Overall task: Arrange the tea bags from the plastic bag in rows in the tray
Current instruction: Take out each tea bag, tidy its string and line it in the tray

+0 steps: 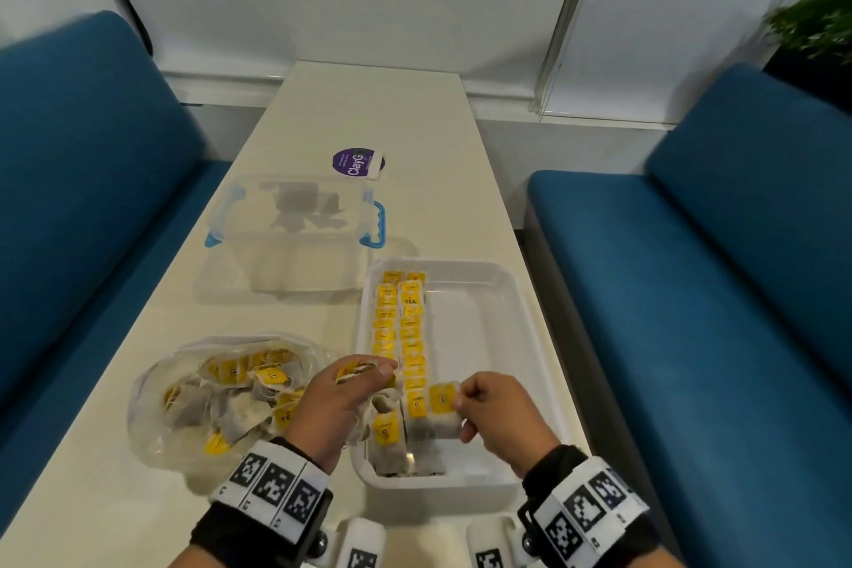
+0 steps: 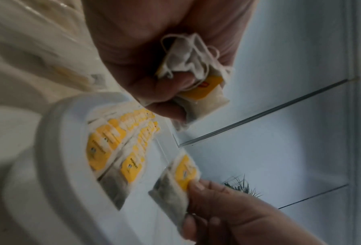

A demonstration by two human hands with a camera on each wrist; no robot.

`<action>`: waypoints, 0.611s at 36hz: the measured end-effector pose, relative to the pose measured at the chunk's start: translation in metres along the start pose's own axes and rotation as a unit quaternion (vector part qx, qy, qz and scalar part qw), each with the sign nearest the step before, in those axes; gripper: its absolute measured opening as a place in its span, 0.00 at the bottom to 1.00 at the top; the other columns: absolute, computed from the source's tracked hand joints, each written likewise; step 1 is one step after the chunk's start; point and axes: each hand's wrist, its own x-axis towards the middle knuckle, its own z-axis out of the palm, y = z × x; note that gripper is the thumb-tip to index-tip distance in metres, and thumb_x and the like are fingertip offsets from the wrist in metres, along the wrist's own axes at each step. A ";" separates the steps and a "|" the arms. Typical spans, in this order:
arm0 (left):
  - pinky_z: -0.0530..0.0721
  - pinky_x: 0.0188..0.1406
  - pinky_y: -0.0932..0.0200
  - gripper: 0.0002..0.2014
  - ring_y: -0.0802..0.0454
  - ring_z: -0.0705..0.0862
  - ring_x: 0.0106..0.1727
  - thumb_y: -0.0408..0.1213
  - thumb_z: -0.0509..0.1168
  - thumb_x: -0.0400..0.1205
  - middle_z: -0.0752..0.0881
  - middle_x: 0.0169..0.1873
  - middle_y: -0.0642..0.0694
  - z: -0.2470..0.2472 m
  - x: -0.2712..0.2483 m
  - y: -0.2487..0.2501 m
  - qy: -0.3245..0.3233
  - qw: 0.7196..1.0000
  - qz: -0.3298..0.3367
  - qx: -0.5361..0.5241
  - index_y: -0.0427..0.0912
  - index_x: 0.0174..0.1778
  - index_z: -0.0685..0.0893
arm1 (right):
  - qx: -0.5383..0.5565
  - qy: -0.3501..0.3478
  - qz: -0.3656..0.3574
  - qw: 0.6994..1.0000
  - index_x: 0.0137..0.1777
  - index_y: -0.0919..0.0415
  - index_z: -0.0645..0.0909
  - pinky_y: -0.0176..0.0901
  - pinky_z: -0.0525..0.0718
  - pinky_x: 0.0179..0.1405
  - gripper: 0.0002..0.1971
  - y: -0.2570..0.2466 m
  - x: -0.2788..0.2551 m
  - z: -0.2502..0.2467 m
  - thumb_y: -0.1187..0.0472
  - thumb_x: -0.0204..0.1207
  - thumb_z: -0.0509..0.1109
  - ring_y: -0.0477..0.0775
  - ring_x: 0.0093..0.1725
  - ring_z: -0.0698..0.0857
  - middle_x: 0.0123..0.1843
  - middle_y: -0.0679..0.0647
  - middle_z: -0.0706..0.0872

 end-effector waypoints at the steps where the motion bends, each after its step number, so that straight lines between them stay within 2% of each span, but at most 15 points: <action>1: 0.72 0.14 0.72 0.05 0.56 0.83 0.22 0.25 0.64 0.79 0.85 0.28 0.42 -0.001 0.000 -0.001 0.002 1.000 -0.006 -0.003 0.30 0.45 0.85 | -0.011 -0.006 0.013 1.000 0.38 0.64 0.75 0.27 0.68 0.16 0.08 0.004 0.002 0.005 0.68 0.80 0.63 0.40 0.16 0.76 0.28 0.55 0.78; 4: 0.73 0.15 0.72 0.05 0.56 0.84 0.23 0.26 0.65 0.78 0.86 0.27 0.44 -0.004 0.001 -0.005 0.007 1.000 -0.018 -0.003 0.31 0.47 0.85 | -0.047 -0.013 0.036 0.998 0.36 0.61 0.74 0.30 0.76 0.24 0.10 0.013 0.008 0.017 0.66 0.80 0.63 0.41 0.17 0.79 0.27 0.53 0.80; 6: 0.73 0.15 0.72 0.05 0.56 0.84 0.25 0.26 0.65 0.78 0.87 0.27 0.45 -0.005 0.001 -0.007 0.007 1.000 -0.022 0.000 0.32 0.47 0.85 | -0.055 -0.021 0.048 0.997 0.34 0.59 0.74 0.31 0.78 0.25 0.12 0.016 0.011 0.022 0.68 0.79 0.63 0.41 0.17 0.79 0.27 0.53 0.80; 8: 0.73 0.15 0.72 0.05 0.56 0.84 0.24 0.26 0.65 0.78 0.87 0.27 0.46 -0.006 0.000 -0.007 0.004 1.000 -0.025 -0.002 0.31 0.47 0.85 | -0.082 -0.029 0.054 0.995 0.32 0.58 0.73 0.30 0.77 0.25 0.13 0.018 0.013 0.027 0.70 0.78 0.61 0.42 0.20 0.80 0.28 0.53 0.79; 11: 0.73 0.14 0.71 0.05 0.57 0.84 0.22 0.25 0.64 0.78 0.86 0.28 0.42 -0.005 -0.001 -0.005 -0.005 1.000 -0.028 -0.009 0.31 0.46 0.84 | -0.120 -0.021 0.045 0.992 0.28 0.56 0.71 0.35 0.77 0.34 0.15 0.021 0.017 0.031 0.72 0.75 0.60 0.49 0.32 0.79 0.32 0.50 0.77; 14: 0.73 0.14 0.71 0.05 0.56 0.82 0.21 0.24 0.63 0.79 0.84 0.31 0.38 -0.005 -0.002 -0.006 -0.011 1.000 -0.025 -0.010 0.29 0.46 0.83 | -0.135 -0.009 0.049 0.990 0.27 0.56 0.70 0.31 0.75 0.33 0.17 0.021 0.017 0.033 0.72 0.75 0.60 0.44 0.32 0.75 0.31 0.47 0.75; 15: 0.73 0.14 0.71 0.04 0.56 0.82 0.21 0.24 0.63 0.79 0.84 0.32 0.37 -0.006 -0.002 -0.006 -0.013 1.000 -0.024 -0.009 0.29 0.46 0.83 | -0.132 -0.007 0.052 0.990 0.27 0.56 0.70 0.34 0.78 0.36 0.16 0.021 0.018 0.034 0.72 0.75 0.60 0.46 0.33 0.77 0.31 0.47 0.75; 17: 0.73 0.14 0.71 0.04 0.56 0.82 0.21 0.23 0.64 0.79 0.83 0.33 0.36 -0.005 -0.001 -0.007 -0.018 1.000 -0.023 -0.006 0.30 0.45 0.83 | -0.131 -0.001 0.057 0.990 0.30 0.56 0.71 0.44 0.84 0.46 0.14 0.019 0.020 0.037 0.71 0.75 0.61 0.56 0.40 0.83 0.34 0.50 0.78; 19: 0.72 0.14 0.71 0.04 0.56 0.81 0.20 0.24 0.64 0.78 0.82 0.31 0.37 -0.006 -0.001 -0.007 -0.019 1.000 -0.023 -0.005 0.30 0.45 0.83 | -0.126 0.007 0.059 0.990 0.32 0.55 0.71 0.52 0.86 0.51 0.13 0.017 0.019 0.040 0.70 0.74 0.63 0.62 0.47 0.86 0.39 0.54 0.80; 21: 0.72 0.14 0.71 0.04 0.55 0.81 0.19 0.24 0.64 0.78 0.82 0.29 0.38 -0.006 -0.001 -0.007 -0.022 0.999 -0.026 -0.006 0.29 0.46 0.83 | -0.117 0.017 0.056 0.991 0.33 0.54 0.70 0.52 0.87 0.49 0.13 0.017 0.019 0.043 0.71 0.74 0.63 0.63 0.48 0.86 0.40 0.54 0.81; 22: 0.72 0.14 0.71 0.04 0.55 0.81 0.20 0.24 0.64 0.78 0.82 0.29 0.38 -0.006 -0.001 -0.007 -0.022 0.999 -0.029 -0.007 0.29 0.46 0.83 | -0.111 0.019 0.057 0.992 0.34 0.54 0.69 0.50 0.86 0.44 0.13 0.017 0.019 0.044 0.71 0.74 0.64 0.62 0.47 0.86 0.39 0.54 0.80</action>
